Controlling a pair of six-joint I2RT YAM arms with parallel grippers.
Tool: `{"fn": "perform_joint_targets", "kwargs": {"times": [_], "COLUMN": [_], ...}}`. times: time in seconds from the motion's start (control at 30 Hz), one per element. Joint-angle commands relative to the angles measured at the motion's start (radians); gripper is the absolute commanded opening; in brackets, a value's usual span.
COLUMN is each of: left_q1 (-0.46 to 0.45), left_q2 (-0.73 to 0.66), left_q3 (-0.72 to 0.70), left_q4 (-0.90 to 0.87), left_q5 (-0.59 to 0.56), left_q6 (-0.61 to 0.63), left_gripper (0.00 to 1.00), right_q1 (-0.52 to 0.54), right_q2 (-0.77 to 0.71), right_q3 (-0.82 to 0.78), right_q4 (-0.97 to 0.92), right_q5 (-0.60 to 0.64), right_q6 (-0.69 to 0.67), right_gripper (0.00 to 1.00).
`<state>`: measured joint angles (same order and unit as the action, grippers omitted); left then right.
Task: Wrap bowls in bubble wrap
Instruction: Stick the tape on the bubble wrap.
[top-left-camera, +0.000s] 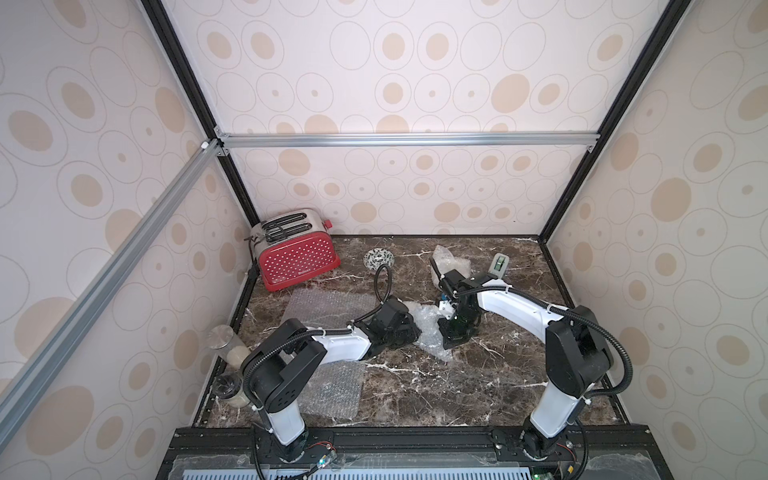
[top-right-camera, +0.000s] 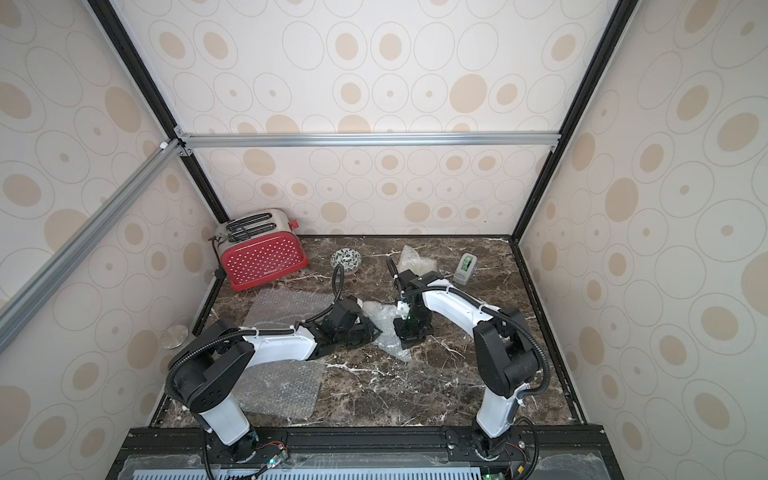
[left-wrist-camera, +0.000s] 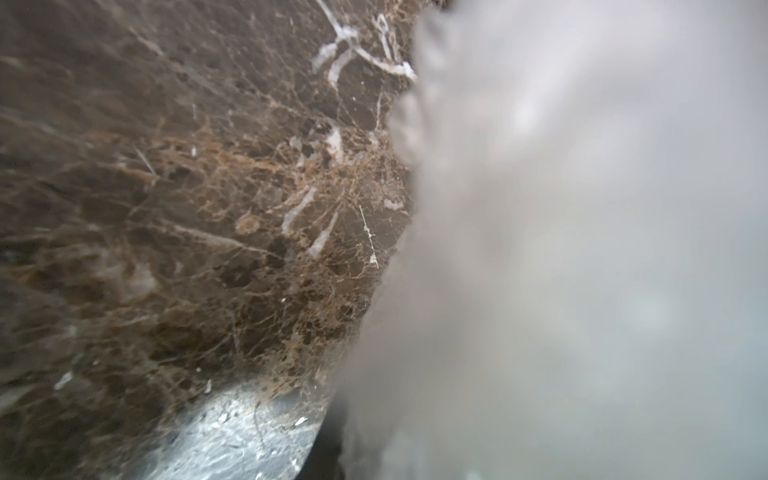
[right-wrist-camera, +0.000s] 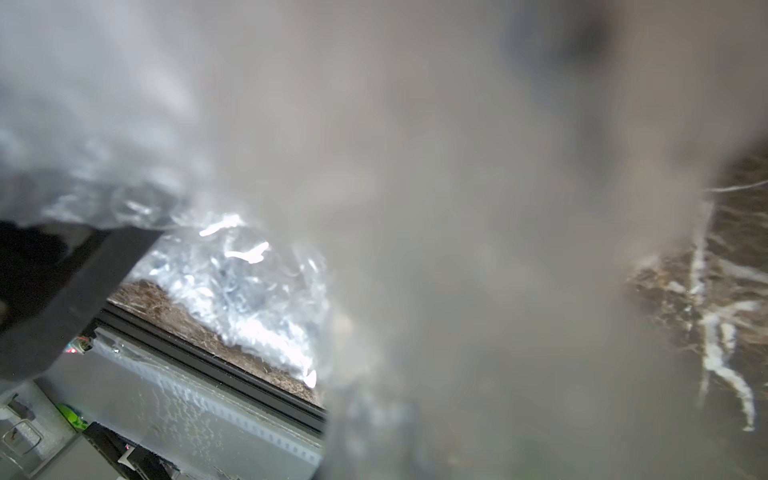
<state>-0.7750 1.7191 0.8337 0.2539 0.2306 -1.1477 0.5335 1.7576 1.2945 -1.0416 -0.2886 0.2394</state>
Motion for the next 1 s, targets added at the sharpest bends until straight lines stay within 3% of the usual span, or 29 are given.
{"fn": "perform_joint_targets", "kwargs": {"times": [0.0,0.23,0.43,0.53,0.73,0.97], "left_q1": [0.013,0.016,0.014,0.016,0.014,0.015], "left_q2": [-0.011,0.003,0.003,0.002,0.005,0.000], "left_q3": [0.019,0.019,0.015,0.013,0.019,0.018], "left_q4": [0.115,0.134,0.136,0.136,0.136,0.132], "left_q5": [0.008,0.022,0.020,0.018,0.021,0.021], "left_q6": [-0.027,-0.035,-0.034,-0.035,-0.035,-0.039], "left_gripper": [0.21,0.21,0.21,0.21,0.21,0.21], "right_q1": [-0.012,-0.045,-0.046,-0.045,-0.024,-0.060], "right_q2": [-0.009,-0.091,-0.150,-0.174,-0.126,-0.052], "right_q3": [-0.026,-0.010,0.107,0.135,0.078,-0.048], "right_q4": [-0.060,-0.092,-0.138,-0.090,0.067,0.168], "right_q5": [0.038,0.040,0.002,-0.073,-0.225,-0.181], "right_q6": [0.003,0.006,-0.004,0.019,0.070,0.072], "right_gripper": [0.20,0.25,0.18,0.15,0.13,0.10]}}
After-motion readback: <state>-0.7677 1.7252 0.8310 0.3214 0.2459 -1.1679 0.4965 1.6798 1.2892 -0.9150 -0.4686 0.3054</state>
